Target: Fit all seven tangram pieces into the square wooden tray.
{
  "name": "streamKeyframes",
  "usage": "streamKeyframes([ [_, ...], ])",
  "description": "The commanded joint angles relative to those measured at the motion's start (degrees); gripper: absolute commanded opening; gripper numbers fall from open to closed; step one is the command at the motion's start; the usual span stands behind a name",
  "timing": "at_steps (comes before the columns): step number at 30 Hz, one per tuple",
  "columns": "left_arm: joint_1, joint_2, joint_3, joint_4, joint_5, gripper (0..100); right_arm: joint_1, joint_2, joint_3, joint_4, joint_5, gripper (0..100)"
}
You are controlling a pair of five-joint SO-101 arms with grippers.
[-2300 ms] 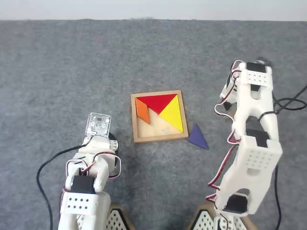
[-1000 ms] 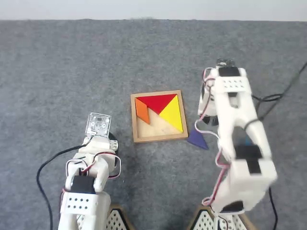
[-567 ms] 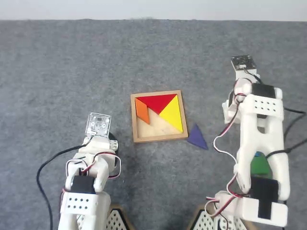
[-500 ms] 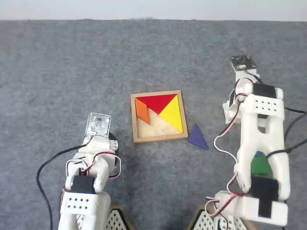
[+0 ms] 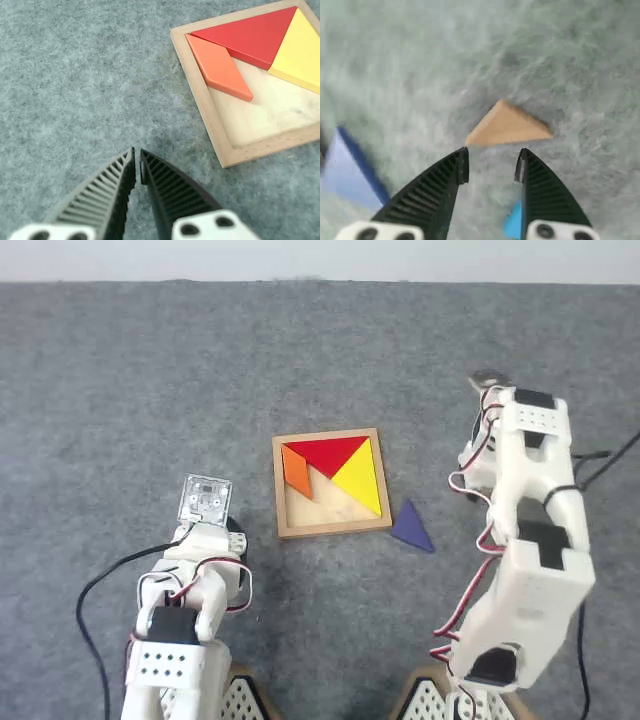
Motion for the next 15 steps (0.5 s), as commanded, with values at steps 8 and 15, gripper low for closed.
streamKeyframes([
  [8, -0.3, -0.7, -0.5, 0.1, 0.4, 2, 0.0, 4.5, -13.9, 0.5, -45.8, 17.0],
  [15, -0.3, -0.7, -0.5, 0.1, 0.4, 2, -1.0, 9.7, -14.0, 0.2, -46.6, 17.0],
])
